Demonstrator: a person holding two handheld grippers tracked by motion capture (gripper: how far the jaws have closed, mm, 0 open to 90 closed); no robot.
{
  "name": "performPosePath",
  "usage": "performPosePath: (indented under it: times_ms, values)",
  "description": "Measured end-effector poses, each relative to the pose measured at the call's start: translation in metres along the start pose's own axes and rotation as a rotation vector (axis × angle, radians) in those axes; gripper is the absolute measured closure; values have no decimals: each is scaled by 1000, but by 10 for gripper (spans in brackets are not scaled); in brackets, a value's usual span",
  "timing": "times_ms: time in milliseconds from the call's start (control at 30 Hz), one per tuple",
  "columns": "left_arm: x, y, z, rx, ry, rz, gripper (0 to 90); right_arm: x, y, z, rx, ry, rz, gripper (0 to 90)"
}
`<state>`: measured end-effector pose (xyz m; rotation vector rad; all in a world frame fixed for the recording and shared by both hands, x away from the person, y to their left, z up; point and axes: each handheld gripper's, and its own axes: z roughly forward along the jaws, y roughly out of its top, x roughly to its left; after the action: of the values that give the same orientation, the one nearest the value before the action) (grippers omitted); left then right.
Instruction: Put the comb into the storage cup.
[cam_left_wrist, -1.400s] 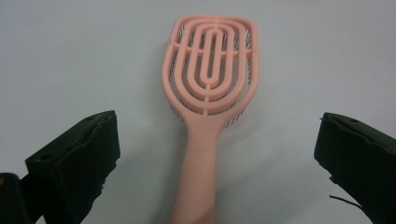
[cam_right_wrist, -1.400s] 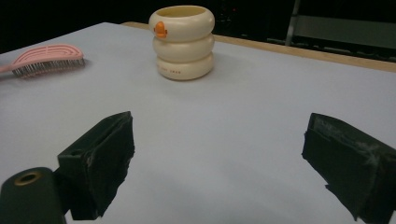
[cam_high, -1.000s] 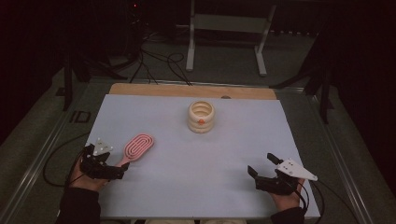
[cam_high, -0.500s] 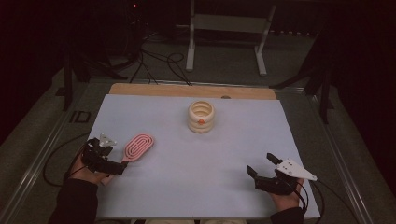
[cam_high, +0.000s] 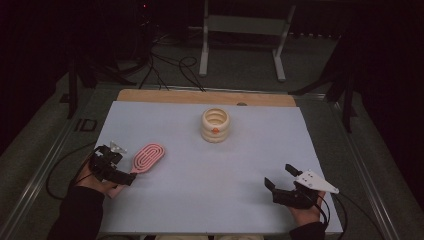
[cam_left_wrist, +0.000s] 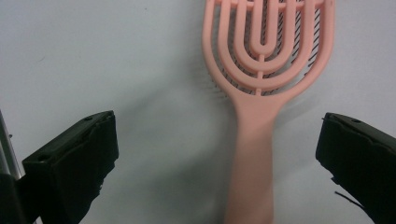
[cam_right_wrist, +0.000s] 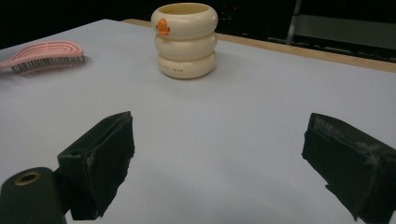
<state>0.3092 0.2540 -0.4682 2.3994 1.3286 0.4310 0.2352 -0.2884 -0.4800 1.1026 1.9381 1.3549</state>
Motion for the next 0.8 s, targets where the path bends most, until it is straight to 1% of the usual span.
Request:
performPosePath:
  times_ms: [100,133,167,200,267,300,333,367,467,500,533,567,600,633,667,733,767,800]
  values:
    - [0,1,2,9,-9,-2,4,0,0,0,1,-1,-1,89]
    - [0,3,5,28,-10,1,4,0,0,0,1,-1,-1,89]
    - [0,3,5,28,-10,1,4,0,0,0,1,-1,-1,89]
    - [-1,4,8,48,-14,8,4,0,0,0,1,-1,-1,89]
    - [-1,4,8,48,-14,8,4,0,0,0,2,0,1,89]
    - [0,6,13,77,-20,9,5,0,0,0,4,-1,0,89]
    - [0,6,13,77,-20,9,5,0,0,0,4,-1,0,89]
    - [0,7,16,98,-32,5,6,0,-1,1,6,-3,1,89]
    - [0,7,16,98,-32,5,11,0,-1,1,7,-2,2,90]
    - [-1,9,21,121,-45,21,11,0,-1,1,7,-2,2,90]
    - [-1,9,21,121,-45,21,23,0,-1,1,7,-2,2,90]
    - [-4,10,23,138,-53,37,23,0,-1,1,8,-1,1,89]
    - [-4,10,23,138,-53,37,29,0,-1,1,8,-1,1,89]
    - [-7,12,24,152,-60,51,29,0,-1,1,8,-1,1,89]
    - [-8,14,25,169,-63,63,41,0,-1,1,10,-1,2,89]
    - [-8,14,25,169,-63,63,44,0,-1,1,9,-2,1,89]
    - [-10,18,27,204,-57,89,59,0,-1,1,10,-2,1,89]
    - [-10,18,27,204,-57,89,63,0,-1,1,10,-2,1,89]
